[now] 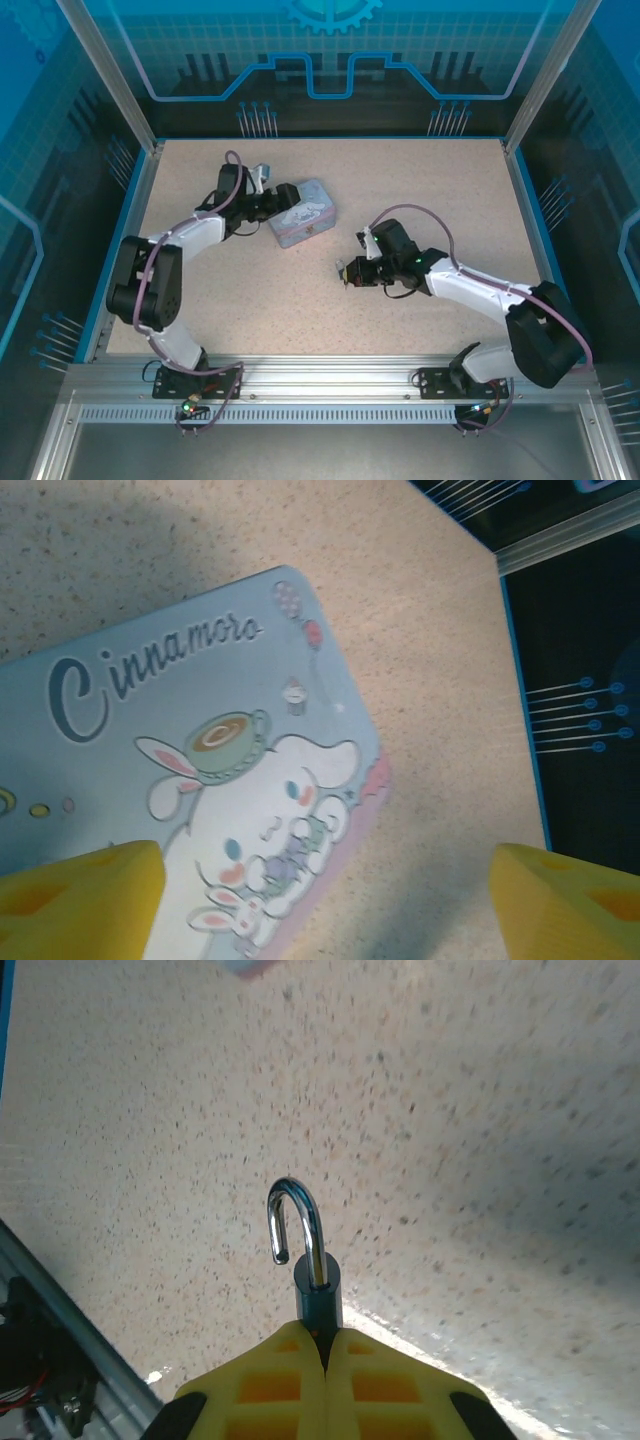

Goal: Unlock a padlock with a key

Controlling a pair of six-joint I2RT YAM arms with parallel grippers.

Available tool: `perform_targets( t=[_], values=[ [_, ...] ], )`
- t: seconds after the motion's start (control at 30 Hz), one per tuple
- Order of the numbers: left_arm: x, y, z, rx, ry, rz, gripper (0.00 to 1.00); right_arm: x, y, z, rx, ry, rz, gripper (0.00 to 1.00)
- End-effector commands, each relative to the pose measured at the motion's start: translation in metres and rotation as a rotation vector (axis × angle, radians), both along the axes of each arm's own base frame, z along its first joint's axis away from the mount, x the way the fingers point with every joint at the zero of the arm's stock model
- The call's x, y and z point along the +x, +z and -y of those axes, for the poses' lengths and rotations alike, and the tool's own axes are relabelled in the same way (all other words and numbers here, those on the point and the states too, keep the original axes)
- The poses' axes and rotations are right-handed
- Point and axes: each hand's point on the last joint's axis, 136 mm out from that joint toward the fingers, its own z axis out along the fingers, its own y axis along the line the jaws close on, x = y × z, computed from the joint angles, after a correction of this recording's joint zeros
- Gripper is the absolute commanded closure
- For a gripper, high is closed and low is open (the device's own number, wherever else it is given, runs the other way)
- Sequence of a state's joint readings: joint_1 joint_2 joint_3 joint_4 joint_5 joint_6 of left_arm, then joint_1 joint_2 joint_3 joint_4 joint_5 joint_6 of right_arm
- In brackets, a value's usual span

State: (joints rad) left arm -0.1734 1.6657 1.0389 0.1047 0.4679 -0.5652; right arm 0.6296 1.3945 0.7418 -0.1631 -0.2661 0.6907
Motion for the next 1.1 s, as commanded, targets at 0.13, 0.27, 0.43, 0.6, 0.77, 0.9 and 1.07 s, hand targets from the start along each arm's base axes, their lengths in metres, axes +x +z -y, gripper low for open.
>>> perform_targets(
  t=[0.13,0.27,0.43,0.6,0.77,0.9,1.07],
  values=[
    [-0.041,0.078,-0.031,-0.018,0.041,0.163,0.08,0.002,-0.038,-0.014,0.06,-0.073,-0.165,1.0],
    [-0.068,0.079,-0.042,-0.017,0.066,0.162,0.05,0.009,-0.056,-0.008,0.03,-0.132,-0.199,1.0],
    [-0.091,0.081,-0.058,-0.005,0.11,0.166,0.03,0.015,-0.061,0.003,-0.008,-0.169,-0.149,0.77],
    [-0.104,0.091,-0.078,-0.01,0.169,0.181,0.01,0.013,-0.047,0.031,-0.124,-0.198,-0.05,0.53],
    [-0.116,0.1,-0.106,0.064,0.27,0.225,0.01,0.018,-0.006,0.08,-0.276,-0.264,0.136,0.33],
    [-0.123,0.088,-0.139,0.197,0.418,0.254,0.01,0.034,0.035,0.139,-0.453,-0.374,0.278,0.12],
    [-0.13,0.061,-0.185,0.394,0.617,0.257,0.01,0.059,0.074,0.203,-0.59,-0.531,0.506,0.0]
  ],
)
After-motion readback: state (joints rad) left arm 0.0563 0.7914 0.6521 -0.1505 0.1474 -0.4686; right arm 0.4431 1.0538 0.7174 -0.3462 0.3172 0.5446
